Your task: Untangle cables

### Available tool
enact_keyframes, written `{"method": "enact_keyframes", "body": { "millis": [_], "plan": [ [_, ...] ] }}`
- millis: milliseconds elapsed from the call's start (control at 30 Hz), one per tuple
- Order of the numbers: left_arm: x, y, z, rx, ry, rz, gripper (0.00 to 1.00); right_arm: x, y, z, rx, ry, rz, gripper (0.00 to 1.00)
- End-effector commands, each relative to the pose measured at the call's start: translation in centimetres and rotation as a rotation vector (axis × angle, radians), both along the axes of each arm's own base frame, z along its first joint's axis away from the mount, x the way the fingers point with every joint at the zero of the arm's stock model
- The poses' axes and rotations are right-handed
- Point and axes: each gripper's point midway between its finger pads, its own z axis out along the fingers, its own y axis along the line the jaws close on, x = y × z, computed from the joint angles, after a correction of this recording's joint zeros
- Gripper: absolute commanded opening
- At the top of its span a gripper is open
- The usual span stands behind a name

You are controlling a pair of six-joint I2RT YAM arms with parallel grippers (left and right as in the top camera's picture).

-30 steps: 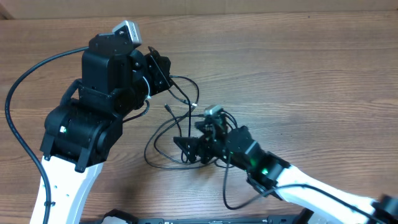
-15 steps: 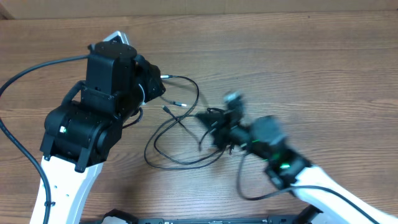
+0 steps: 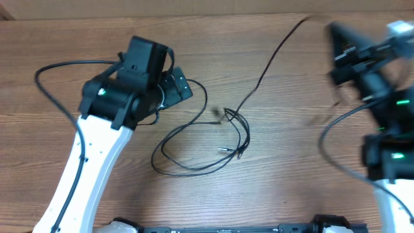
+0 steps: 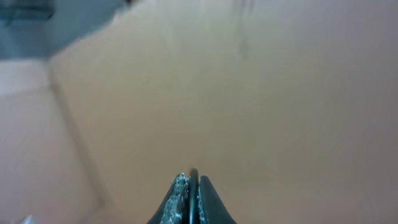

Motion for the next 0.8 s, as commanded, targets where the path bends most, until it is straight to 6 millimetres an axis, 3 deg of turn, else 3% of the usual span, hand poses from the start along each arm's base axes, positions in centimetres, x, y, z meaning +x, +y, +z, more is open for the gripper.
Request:
{"method": "enact_keyframes", "body": {
  "millis": [0, 100, 233, 267, 367, 467, 500, 600, 767],
  "plan": [
    [0.4, -0.3, -0.7, -0.005, 0.032, -0.001, 0.99, -1.6, -4.0, 5.6, -0.066, -0.117, -0.108, 0.04],
    [0.5, -0.3, -1.7, 0.008, 0.064, 0.000, 1.00, -1.3, -9.7, 6.1, -0.076, -0.101, -0.270, 0.04],
    [0.6, -0.4, -2.2, 0.015, 0.082, 0.000, 1.00, -0.6, -19.8, 4.0, -0.024, -0.036, -0.566, 0.04],
    [0.6, -0.4, -2.2, 0.016, 0.083, 0.000, 1.00, -0.6, -23.0, 3.0, 0.009, -0.011, -0.677, 0.04],
    [0.5, -0.3, -2.3, 0.018, 0.089, 0.000, 0.99, -0.5, -28.9, 0.0, 0.057, 0.063, -0.875, 0.04],
    [0.4, -0.3, -2.3, 0.020, 0.094, 0.000, 0.99, -0.1, -34.0, -4.7, -0.011, 0.197, -1.032, 0.04],
    [0.4, -0.3, -2.4, 0.020, 0.094, 0.000, 0.99, -0.4, -37.3, -8.0, -0.084, 0.305, -1.150, 0.04],
    [0.4, -0.3, -2.4, 0.020, 0.094, 0.000, 0.99, -1.3, -41.2, -12.5, -0.272, 0.487, -1.324, 0.04],
    [0.4, -0.3, -2.4, 0.021, 0.096, 0.000, 1.00, -2.9, -45.5, -16.6, -0.375, 0.637, -1.499, 0.04]
  ]
}}
